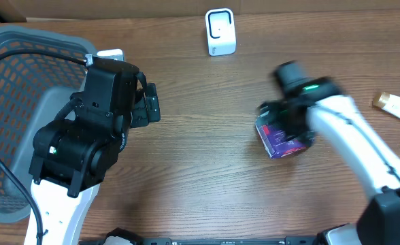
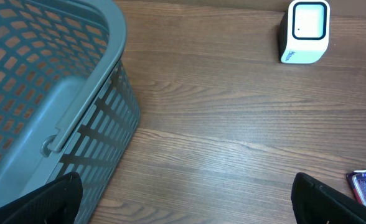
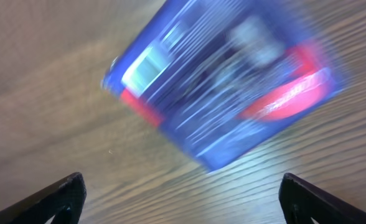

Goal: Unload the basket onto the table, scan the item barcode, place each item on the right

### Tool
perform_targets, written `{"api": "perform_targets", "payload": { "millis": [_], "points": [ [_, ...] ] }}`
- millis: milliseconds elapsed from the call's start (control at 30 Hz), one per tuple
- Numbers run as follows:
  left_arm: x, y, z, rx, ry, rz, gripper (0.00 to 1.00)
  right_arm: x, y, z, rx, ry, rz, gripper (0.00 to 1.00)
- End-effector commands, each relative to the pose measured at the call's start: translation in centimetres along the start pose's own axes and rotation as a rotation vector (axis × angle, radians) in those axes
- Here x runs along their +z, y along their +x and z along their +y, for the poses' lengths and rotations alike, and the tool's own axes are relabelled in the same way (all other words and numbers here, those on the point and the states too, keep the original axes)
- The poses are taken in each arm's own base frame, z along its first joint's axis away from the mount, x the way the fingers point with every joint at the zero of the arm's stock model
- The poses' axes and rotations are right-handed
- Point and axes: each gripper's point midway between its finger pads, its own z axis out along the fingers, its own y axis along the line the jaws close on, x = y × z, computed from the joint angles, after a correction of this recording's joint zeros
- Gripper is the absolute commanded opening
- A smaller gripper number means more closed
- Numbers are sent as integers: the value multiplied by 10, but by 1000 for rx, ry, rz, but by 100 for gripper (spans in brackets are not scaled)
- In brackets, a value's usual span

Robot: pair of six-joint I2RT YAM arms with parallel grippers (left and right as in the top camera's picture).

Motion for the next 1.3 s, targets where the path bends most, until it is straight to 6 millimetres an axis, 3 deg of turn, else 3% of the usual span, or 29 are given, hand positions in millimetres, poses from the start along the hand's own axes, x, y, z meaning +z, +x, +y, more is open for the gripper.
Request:
{"api": "perform_targets", "payload": {
  "millis": [0, 100, 233, 433, 567, 667, 767, 1000, 1033, 1100, 1133, 1167, 1200, 1267],
  "points": [
    [-5, -6, 4, 3, -11, -25, 100, -21, -22, -24, -9, -239, 63, 100],
    [-5, -6, 4, 3, -11, -25, 100, -19, -35, -54, 10, -309, 65, 100],
    [-5, -6, 4, 3, -10, -25, 100, 3, -39, -88, 66, -305, 53, 100],
    [-5, -6, 4, 3, -11, -25, 100, 41, -23, -93, 82, -531, 59, 100],
    [-5, -6, 4, 2, -11, -25, 100, 69, -16, -112, 133, -568, 11, 100],
    [-5, -6, 4, 3, -11, -25, 100, 81, -9, -110, 132, -628, -19, 100],
    [-5, -6, 4, 3, -11, -25, 100, 90, -1, -96, 84, -720, -58, 100],
    [-5, -6, 4, 3, -11, -25, 100, 106, 6, -74, 76, -735, -34, 100],
    [-5, -6, 4, 3, -11, -25, 100, 116, 4, -74, 102, -686, -29, 100],
    [-5, -6, 4, 3, -10, -25, 100, 128, 1, -82, 144, -604, -37, 77],
    [-5, -6, 4, 3, -11, -25, 100, 132, -1, -86, 162, -572, -41, 43],
    [-5, -6, 4, 3, -11, -25, 100, 137, -2, -90, 168, -543, -48, 18],
    [-5, -6, 4, 2, -11, -25, 100, 138, -3, -91, 168, -533, -54, 4],
    [-5, -6, 4, 3, -11, -25, 100, 138, -9, -91, 146, -536, -85, 4]
  ]
}}
